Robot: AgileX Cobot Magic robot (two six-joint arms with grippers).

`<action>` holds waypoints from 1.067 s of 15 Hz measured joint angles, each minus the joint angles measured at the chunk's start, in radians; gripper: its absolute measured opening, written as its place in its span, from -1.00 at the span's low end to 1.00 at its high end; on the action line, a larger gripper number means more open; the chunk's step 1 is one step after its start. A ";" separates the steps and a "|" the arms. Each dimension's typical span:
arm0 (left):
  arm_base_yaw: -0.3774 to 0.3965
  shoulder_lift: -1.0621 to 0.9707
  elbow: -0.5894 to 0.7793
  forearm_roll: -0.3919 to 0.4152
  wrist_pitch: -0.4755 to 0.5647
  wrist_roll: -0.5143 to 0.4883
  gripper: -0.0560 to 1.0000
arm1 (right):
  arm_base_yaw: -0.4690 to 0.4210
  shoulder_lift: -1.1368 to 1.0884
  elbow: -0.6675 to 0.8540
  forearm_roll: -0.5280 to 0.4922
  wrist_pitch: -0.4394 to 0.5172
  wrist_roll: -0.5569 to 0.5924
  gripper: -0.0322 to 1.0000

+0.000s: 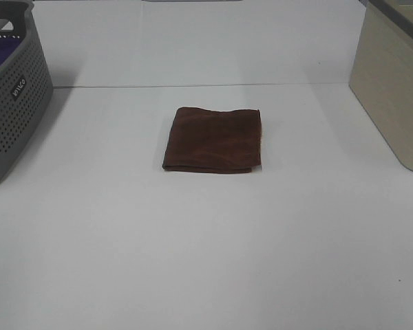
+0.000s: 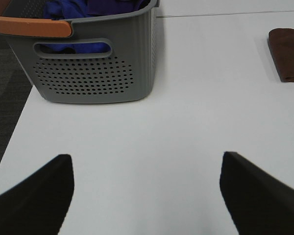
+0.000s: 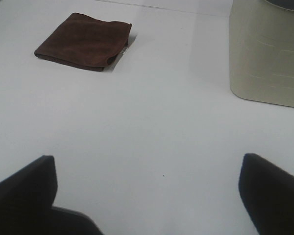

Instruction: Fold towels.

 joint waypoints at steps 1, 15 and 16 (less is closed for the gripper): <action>0.000 0.000 0.000 -0.012 0.000 0.009 0.55 | 0.000 0.000 0.000 0.000 0.000 0.000 0.93; 0.000 0.000 0.000 -0.073 0.000 0.081 0.55 | 0.000 0.000 0.000 0.000 0.000 0.000 0.93; 0.000 0.000 0.000 -0.073 0.000 0.081 0.55 | 0.000 0.000 0.000 0.000 0.000 0.000 0.93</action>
